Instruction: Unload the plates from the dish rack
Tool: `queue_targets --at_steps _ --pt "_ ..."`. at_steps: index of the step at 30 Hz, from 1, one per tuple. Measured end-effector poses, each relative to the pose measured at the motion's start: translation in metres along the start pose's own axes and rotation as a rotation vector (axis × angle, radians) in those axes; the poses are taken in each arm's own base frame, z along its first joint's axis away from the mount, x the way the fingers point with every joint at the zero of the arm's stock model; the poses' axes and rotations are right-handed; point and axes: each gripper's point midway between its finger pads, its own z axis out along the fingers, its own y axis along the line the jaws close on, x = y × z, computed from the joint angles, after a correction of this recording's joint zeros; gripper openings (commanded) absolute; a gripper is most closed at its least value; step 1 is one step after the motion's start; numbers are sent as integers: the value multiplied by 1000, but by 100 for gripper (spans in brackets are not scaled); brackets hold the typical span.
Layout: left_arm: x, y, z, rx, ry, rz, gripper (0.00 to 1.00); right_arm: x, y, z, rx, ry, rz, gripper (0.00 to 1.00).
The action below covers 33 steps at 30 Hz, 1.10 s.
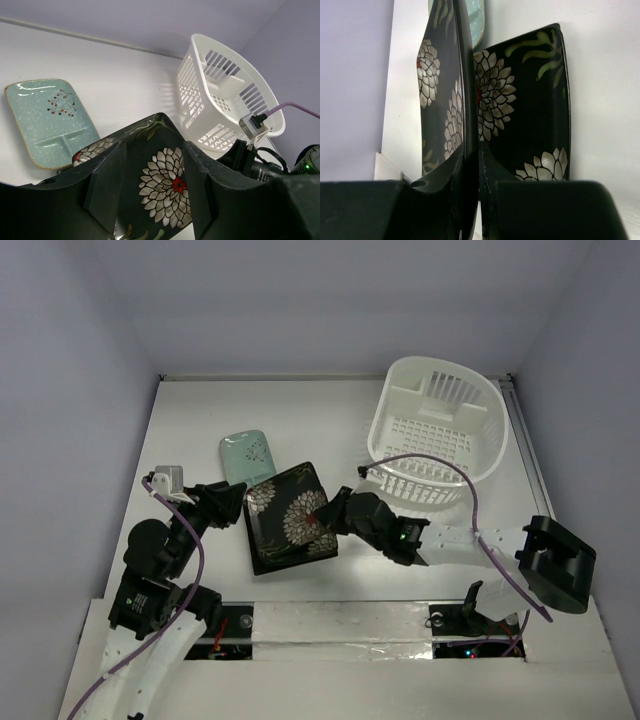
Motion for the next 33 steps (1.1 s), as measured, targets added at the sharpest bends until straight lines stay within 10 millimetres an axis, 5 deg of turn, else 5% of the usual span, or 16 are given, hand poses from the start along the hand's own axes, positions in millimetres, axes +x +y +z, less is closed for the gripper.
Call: queue_targets --at_steps 18,21,28,33 --pt "0 0 0 0 0 0 46 22 -24 10 70 32 67 16" --pt "0 0 0 0 0 0 46 22 -20 11 56 30 89 27" --pt "0 0 0 1 0 0 48 21 -10 12 16 27 137 72" --pt "0 -1 0 4 1 -2 56 23 -12 12 24 29 132 88"
